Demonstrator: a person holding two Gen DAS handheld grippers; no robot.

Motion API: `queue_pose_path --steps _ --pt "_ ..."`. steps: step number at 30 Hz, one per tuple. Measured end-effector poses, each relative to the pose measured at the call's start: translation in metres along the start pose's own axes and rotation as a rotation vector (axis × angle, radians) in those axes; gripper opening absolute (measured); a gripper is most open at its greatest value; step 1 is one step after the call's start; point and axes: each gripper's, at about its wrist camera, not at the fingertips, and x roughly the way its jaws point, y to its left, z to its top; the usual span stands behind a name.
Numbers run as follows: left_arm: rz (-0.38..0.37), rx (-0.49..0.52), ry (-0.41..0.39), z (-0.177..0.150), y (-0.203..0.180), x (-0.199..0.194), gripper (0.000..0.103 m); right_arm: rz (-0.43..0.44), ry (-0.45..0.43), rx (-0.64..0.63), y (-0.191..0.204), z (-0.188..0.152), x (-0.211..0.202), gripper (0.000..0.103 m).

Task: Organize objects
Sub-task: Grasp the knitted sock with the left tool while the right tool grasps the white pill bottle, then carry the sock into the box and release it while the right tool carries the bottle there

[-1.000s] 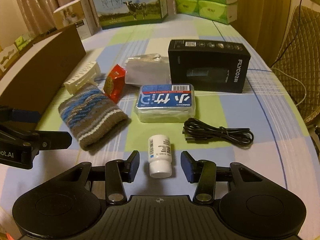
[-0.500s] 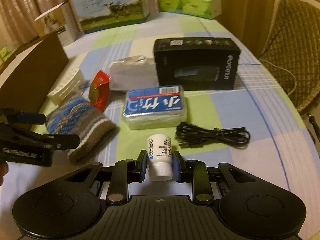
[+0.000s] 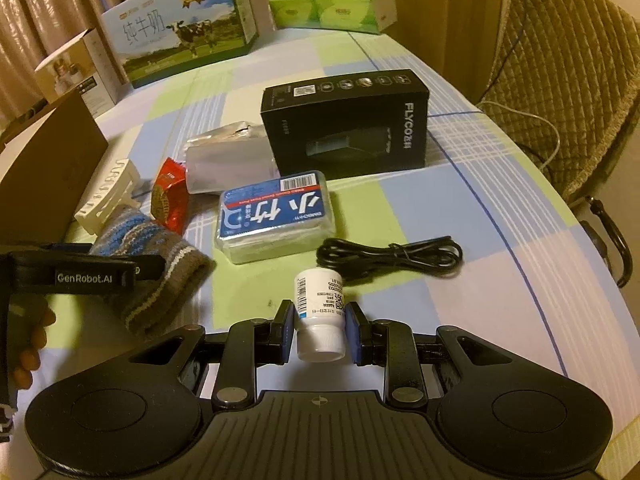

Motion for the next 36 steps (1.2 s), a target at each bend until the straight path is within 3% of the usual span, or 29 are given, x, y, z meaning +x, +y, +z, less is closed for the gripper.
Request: queue_pose_path --steps 2,5,8,9,10,23,28,36 --pt "0.003 0.002 -0.019 -0.004 -0.003 -0.005 0.093 0.012 0.004 0.002 -0.002 -0.001 -0.001 0.024" --pt "-0.017 -0.026 -0.029 -0.014 -0.005 -0.018 0.072 0.037 0.011 -0.012 -0.005 0.001 0.001 0.024" --pt "-0.03 -0.034 -0.039 -0.024 -0.01 -0.028 0.043 0.08 0.017 -0.05 -0.007 0.005 0.004 0.024" --pt "-0.04 -0.053 -0.035 -0.026 -0.011 -0.032 0.029 0.096 0.018 -0.07 -0.008 0.008 0.004 0.024" --pt "-0.057 -0.08 -0.026 -0.028 -0.013 -0.035 0.026 0.113 0.016 -0.087 -0.009 0.01 0.004 0.024" --pt "0.088 -0.265 -0.031 -0.051 -0.055 -0.082 0.024 0.319 0.019 -0.23 -0.043 0.035 -0.023 0.024" --pt "0.134 -0.305 -0.076 -0.051 -0.064 -0.11 0.024 0.382 0.014 -0.28 -0.043 0.04 -0.031 0.024" --pt "0.16 -0.355 -0.18 -0.042 -0.043 -0.165 0.024 0.435 -0.018 -0.297 -0.02 0.047 -0.053 0.024"
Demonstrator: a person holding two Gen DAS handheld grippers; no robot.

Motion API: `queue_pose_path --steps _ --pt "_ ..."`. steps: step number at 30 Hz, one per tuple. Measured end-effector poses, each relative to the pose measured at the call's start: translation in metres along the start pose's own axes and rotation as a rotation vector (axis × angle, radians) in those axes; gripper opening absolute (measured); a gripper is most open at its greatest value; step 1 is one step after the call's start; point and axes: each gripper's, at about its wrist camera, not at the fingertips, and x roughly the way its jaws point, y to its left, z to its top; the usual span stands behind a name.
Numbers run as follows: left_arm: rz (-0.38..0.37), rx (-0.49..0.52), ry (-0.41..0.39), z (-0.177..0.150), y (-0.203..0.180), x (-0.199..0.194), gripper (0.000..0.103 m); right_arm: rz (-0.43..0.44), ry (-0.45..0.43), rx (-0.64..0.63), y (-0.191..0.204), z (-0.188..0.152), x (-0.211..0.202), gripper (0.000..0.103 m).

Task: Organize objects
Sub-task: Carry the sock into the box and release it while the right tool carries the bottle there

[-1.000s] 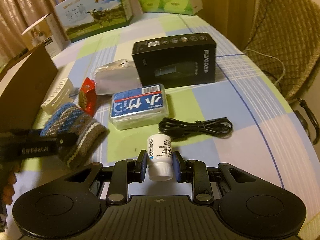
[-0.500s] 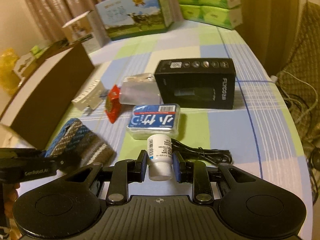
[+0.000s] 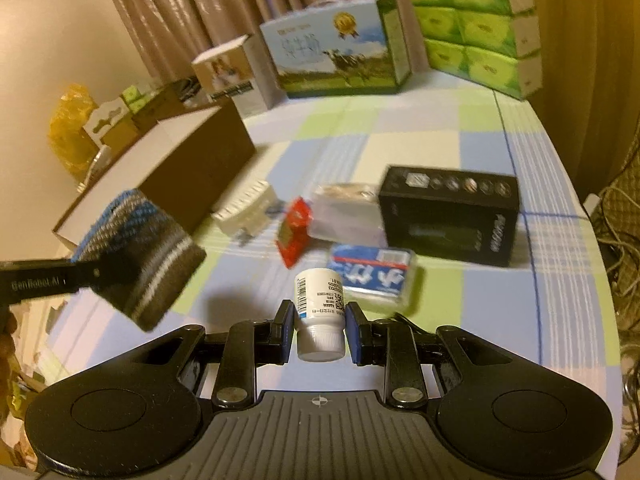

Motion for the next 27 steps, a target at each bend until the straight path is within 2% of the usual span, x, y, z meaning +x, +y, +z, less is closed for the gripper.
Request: queue_pose_path --steps 6,16,21,27 --pt "0.005 -0.007 -0.075 0.027 0.042 -0.025 0.024 0.03 -0.029 -0.011 0.047 0.02 0.015 0.024" --pt "0.046 -0.04 -0.119 0.061 0.159 -0.046 0.024 0.18 -0.059 -0.082 0.181 0.066 0.083 0.024" --pt "0.074 -0.03 -0.093 0.077 0.211 -0.036 0.024 0.194 -0.043 -0.105 0.233 0.082 0.125 0.024" --pt "0.064 -0.002 -0.027 0.086 0.246 -0.008 0.024 0.138 0.025 -0.113 0.257 0.086 0.169 0.024"
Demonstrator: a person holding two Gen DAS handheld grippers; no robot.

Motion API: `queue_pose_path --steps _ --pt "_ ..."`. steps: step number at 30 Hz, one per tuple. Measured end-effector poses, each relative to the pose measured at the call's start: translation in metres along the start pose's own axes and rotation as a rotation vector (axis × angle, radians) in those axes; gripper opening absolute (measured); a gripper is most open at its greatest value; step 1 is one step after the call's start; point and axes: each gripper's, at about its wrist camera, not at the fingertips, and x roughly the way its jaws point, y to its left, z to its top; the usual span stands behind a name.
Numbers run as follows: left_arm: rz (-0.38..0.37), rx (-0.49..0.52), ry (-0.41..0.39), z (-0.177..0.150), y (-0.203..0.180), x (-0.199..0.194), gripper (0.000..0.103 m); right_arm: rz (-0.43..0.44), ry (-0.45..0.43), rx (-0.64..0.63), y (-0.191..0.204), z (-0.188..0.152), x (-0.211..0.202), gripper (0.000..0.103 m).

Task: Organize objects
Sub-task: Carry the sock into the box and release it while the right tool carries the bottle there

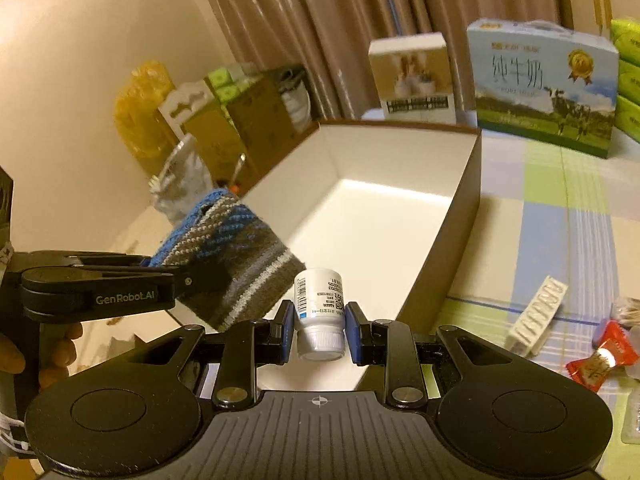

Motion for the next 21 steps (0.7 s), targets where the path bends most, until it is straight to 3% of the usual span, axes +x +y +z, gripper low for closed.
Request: queue_pose_path --steps 11,16,19,21 --pt "-0.077 0.059 0.148 -0.001 0.02 0.056 0.027 -0.094 0.07 0.001 0.004 0.006 0.028 0.024" --pt "-0.082 0.124 0.185 0.0 0.019 0.067 0.054 -0.126 0.103 -0.016 0.008 0.009 0.039 0.024" --pt "-0.088 0.138 0.19 0.003 0.022 0.067 0.062 -0.135 0.123 -0.023 0.009 0.009 0.044 0.024" --pt "-0.089 0.146 0.191 0.005 0.024 0.067 0.062 -0.136 0.14 -0.033 0.011 0.008 0.048 0.024"
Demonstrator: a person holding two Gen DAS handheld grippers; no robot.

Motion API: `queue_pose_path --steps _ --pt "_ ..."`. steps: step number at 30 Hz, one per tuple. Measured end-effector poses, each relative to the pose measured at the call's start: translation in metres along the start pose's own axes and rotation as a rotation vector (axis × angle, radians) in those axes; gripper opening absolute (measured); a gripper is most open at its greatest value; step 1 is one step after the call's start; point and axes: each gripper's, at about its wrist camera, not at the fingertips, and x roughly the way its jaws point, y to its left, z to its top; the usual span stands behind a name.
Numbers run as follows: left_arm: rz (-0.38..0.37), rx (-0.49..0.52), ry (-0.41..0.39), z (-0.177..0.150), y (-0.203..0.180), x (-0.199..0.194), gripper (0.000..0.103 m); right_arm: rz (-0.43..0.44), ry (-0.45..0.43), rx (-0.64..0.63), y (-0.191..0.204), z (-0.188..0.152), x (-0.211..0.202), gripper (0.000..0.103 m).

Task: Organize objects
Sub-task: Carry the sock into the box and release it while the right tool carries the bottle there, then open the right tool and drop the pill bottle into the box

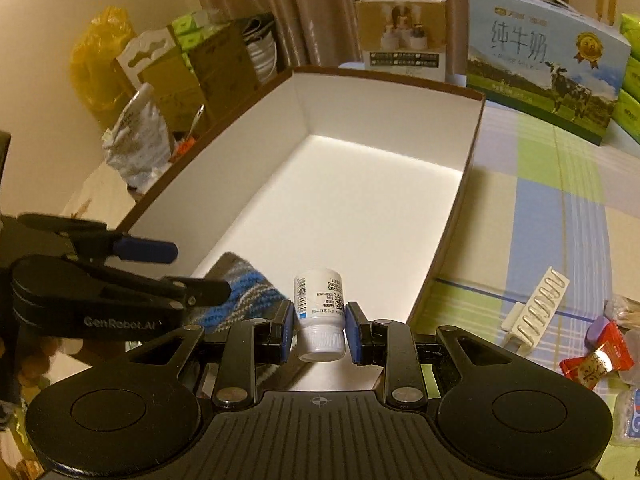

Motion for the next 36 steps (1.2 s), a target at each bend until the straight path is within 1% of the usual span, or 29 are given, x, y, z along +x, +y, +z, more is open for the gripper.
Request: queue_pose_path --steps 2,7,9,10,11,18,22,36 --pt "-0.001 0.001 0.009 0.001 0.002 0.0 0.062 -0.009 0.016 -0.012 0.002 0.0 0.004 0.024" --pt "0.011 0.024 0.025 0.001 0.004 0.0 0.069 -0.034 0.024 -0.052 0.006 0.002 0.007 0.024" --pt "0.011 0.03 0.026 0.001 0.004 -0.002 0.071 -0.044 0.029 -0.07 0.009 0.003 0.007 0.034" --pt "0.012 0.03 0.025 0.001 0.005 -0.003 0.073 -0.05 0.027 -0.079 0.01 0.003 0.007 0.047" --pt "0.012 0.032 0.024 0.001 0.006 -0.004 0.074 -0.054 0.017 -0.09 0.011 0.002 0.005 0.053" --pt "0.032 0.055 0.025 0.001 0.005 -0.012 0.083 -0.04 0.015 -0.104 0.015 -0.005 -0.008 0.058" --pt "0.031 0.049 0.027 -0.001 0.005 -0.017 0.084 -0.024 0.009 -0.089 0.015 -0.008 -0.014 0.06" --pt "0.05 0.036 0.004 -0.001 0.002 -0.033 0.086 -0.018 -0.022 -0.073 0.018 -0.01 -0.031 0.065"
